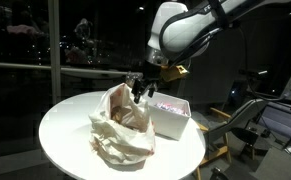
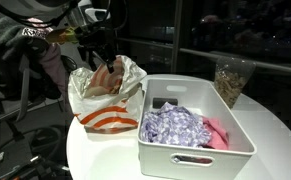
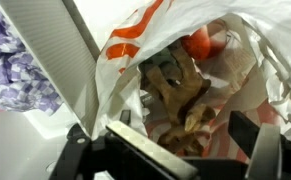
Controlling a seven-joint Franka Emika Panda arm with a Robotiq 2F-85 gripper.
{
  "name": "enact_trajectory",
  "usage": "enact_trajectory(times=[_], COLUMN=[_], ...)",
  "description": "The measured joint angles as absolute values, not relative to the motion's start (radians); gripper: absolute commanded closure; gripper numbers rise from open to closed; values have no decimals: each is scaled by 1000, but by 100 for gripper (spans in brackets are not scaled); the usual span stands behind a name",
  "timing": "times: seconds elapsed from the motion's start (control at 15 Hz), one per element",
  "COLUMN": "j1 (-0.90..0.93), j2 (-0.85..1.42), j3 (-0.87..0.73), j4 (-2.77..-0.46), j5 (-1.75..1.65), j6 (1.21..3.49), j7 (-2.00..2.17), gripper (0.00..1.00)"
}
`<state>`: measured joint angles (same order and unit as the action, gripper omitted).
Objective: Remove the items from the plastic bag and put them inside the white basket
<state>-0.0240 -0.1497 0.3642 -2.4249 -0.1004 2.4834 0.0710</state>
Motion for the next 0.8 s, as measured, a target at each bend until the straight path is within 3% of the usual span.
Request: enact_trajectory(times=[0.33,0.8], j1=[83,139], j2=[-43,88], j3=[253,246], j4=[-2405,-2383], j5=[18,173], j6=[2507,2548], j7=[-128,-332], gripper=[0,0])
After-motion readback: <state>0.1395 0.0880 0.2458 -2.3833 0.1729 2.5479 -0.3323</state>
